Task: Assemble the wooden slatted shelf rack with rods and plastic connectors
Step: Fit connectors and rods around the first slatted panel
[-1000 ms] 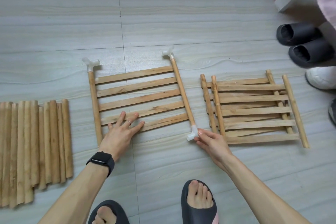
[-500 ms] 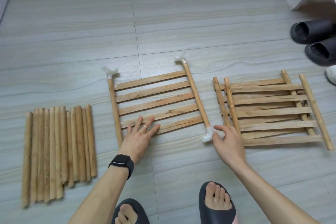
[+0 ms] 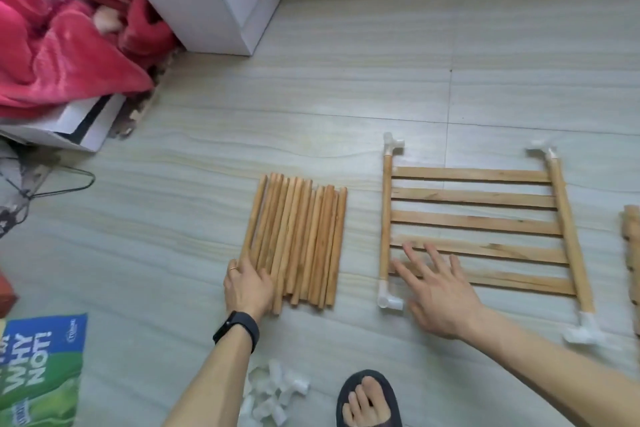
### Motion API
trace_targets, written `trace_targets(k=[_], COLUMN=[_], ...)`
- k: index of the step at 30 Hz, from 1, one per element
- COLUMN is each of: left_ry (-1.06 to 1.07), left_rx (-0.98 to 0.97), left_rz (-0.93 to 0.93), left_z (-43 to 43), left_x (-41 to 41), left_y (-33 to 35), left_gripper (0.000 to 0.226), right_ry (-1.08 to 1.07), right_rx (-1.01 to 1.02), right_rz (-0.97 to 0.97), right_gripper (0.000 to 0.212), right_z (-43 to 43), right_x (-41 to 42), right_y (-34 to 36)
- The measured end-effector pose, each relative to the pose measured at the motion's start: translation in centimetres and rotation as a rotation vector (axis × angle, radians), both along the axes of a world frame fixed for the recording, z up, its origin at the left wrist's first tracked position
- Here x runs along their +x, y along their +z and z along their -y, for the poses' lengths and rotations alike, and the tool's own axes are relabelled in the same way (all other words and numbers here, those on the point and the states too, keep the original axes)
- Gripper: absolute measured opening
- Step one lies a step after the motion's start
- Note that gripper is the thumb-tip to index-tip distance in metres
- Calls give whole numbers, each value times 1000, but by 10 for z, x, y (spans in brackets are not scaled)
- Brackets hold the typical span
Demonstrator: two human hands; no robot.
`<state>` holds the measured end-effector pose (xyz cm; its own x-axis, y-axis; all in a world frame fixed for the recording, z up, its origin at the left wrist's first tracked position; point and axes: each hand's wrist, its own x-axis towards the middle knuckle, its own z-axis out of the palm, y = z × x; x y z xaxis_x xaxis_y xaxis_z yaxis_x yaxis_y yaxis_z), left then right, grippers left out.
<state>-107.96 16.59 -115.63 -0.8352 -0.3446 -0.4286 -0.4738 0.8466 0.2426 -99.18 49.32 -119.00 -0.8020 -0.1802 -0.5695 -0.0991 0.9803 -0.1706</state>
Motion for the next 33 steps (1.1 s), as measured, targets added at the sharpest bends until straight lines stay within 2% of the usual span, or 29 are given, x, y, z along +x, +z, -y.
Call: trace_targets(k=[2, 6, 11, 15, 16, 18, 20, 22, 24, 26, 27, 28, 31, 33], left_ry=[51, 99, 48, 43, -14, -222, -469, -708, -947, -1089, -1053, -929, -464, -375], left_rx=[9, -8, -103, -90, -81, -25, 15, 39, 129, 213, 242, 284, 395, 408], left_rz=[38, 93, 81, -37, -125, -337, -480, -518, -511, -441, -376, -290, -13, 50], left_z=[23, 46, 57, 50, 45, 21, -14, -55, -96, -126, -137, -144, -153, -156], left_x=[0, -3, -7, -6, -3, 8, 22, 39, 58, 74, 80, 84, 87, 84], left_y=[-6, -17, -26, -18, -14, -4, 6, 12, 10, 5, 1, -2, -11, -16], left_gripper=[57, 59, 40, 34, 34, 32, 27, 26, 37, 44, 45, 48, 62, 55], right_ry=[32, 66, 52, -18, -104, -424, -906, -1321, -1565, -1751, -1814, -1857, -1940, -1964], right_rx=[60, 97, 75, -4, -84, -324, -714, -1094, -1205, -1203, -1169, -1131, -1081, -1090], right_rz=[78, 106, 151, 91, 6, -138, -52, 116, 105, 9, -37, -75, -131, -115], right_gripper=[79, 83, 91, 87, 83, 78, 79, 77, 52, 33, 29, 27, 27, 28], right_z=[6, 10, 10, 7, 7, 9, 12, 10, -3, -23, -33, -42, -57, -56], right_x=[-3, 0, 0, -1, 2, 14, 24, 35, 45, 57, 65, 72, 96, 105], right_y=[-1, 3, 7, 17, 20, 29, 44, 53, 55, 53, 51, 49, 43, 35])
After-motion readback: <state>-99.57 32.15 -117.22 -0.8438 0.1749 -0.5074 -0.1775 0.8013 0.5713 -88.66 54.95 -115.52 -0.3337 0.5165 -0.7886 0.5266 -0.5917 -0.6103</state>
